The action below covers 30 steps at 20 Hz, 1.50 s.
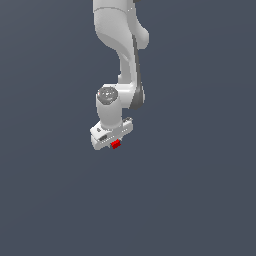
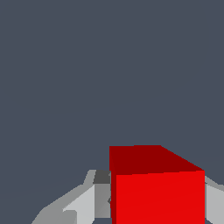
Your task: Pick up the red cube and move it to a goal position.
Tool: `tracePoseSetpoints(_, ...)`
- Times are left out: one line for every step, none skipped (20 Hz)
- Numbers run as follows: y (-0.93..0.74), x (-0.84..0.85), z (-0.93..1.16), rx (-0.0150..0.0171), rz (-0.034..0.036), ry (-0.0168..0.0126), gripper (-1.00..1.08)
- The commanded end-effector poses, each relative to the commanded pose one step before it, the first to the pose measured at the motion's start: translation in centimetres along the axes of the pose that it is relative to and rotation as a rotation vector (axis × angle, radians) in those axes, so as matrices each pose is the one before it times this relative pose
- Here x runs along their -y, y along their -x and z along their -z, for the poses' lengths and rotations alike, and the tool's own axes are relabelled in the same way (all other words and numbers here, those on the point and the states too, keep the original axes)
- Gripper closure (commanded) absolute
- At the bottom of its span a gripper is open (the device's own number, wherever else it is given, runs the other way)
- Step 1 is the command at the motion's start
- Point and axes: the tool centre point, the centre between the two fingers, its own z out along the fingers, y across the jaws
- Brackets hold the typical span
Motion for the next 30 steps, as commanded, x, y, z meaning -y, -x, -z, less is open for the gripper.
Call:
tracePoseSetpoints(-0.266, 0.272, 1.991, -0.00099, 0.00050, 0.00126, 1.08)
tracePoseSetpoints(-0.104, 0.128, 0.894, 0.00000, 0.00000, 0.00000, 1.08)
tracePoseSetpoints(-0.111, 0.135, 0.946, 0.00000, 0.00000, 0.00000, 1.08)
tracePoseSetpoints(-0.119, 0.142, 0.996, 0.00000, 0.00000, 0.00000, 1.08)
tracePoseSetpoints(-0.153, 0.179, 1.037, 0.00016, 0.00067, 0.00000, 1.08)
tracePoseSetpoints(-0.133, 0.155, 1.091, 0.00000, 0.00000, 0.00000, 1.08)
tracePoseSetpoints(-0.140, 0.161, 1.136, 0.00000, 0.00000, 0.00000, 1.08)
tracePoseSetpoints(-0.147, 0.167, 1.180, 0.00000, 0.00000, 0.00000, 1.08)
tracePoseSetpoints(-0.151, 0.170, 1.204, 0.00000, 0.00000, 0.00000, 1.08)
tracePoseSetpoints(-0.168, 0.185, 1.186, -0.00022, 0.00055, -0.00036, 1.08)
tracePoseSetpoints(-0.151, 0.164, 1.174, 0.00000, 0.00000, 0.00000, 1.08)
tracePoseSetpoints(-0.151, 0.161, 1.159, 0.00000, 0.00000, 0.00000, 1.08)
tracePoseSetpoints(-0.151, 0.158, 1.147, 0.00000, 0.00000, 0.00000, 1.08)
tracePoseSetpoints(-0.151, 0.155, 1.135, 0.00000, 0.00000, 0.00000, 1.08)
tracePoseSetpoints(-0.151, 0.152, 1.125, 0.00000, 0.00000, 0.00000, 1.08)
tracePoseSetpoints(-0.157, 0.156, 1.116, -0.00036, 0.00039, -0.00044, 1.08)
tracePoseSetpoints(-0.153, 0.146, 1.106, 0.00000, 0.00000, 0.00000, 1.08)
tracePoseSetpoints(-0.154, 0.142, 1.098, 0.00000, 0.00000, 0.00000, 1.08)
tracePoseSetpoints(-0.155, 0.139, 1.091, 0.00000, 0.00000, 0.00000, 1.08)
tracePoseSetpoints(-0.156, 0.136, 1.084, 0.00000, 0.00000, 0.00000, 1.08)
tracePoseSetpoints(-0.157, 0.133, 1.077, 0.00000, 0.00000, 0.00000, 1.08)
tracePoseSetpoints(-0.160, 0.129, 1.070, 0.00000, 0.00000, 0.00000, 1.08)
tracePoseSetpoints(-0.161, 0.124, 1.052, 0.00000, 0.00000, 0.00000, 1.08)
tracePoseSetpoints(-0.157, 0.114, 1.001, 0.00000, 0.00000, 0.00000, 1.08)
tracePoseSetpoints(-0.151, 0.105, 0.941, 0.00000, 0.00000, 0.00000, 1.08)
tracePoseSetpoints(-0.113, 0.063, 0.891, -0.00026, -0.00063, -0.00010, 1.08)
tracePoseSetpoints(-0.136, 0.089, 0.825, 0.00000, 0.00000, 0.00000, 1.08)
tracePoseSetpoints(-0.130, 0.080, 0.769, 0.00000, 0.00000, 0.00000, 1.08)
tracePoseSetpoints(-0.125, 0.071, 0.713, 0.00000, 0.00000, 0.00000, 1.08)
tracePoseSetpoints(-0.121, 0.061, 0.656, 0.00000, 0.00000, 0.00000, 1.08)
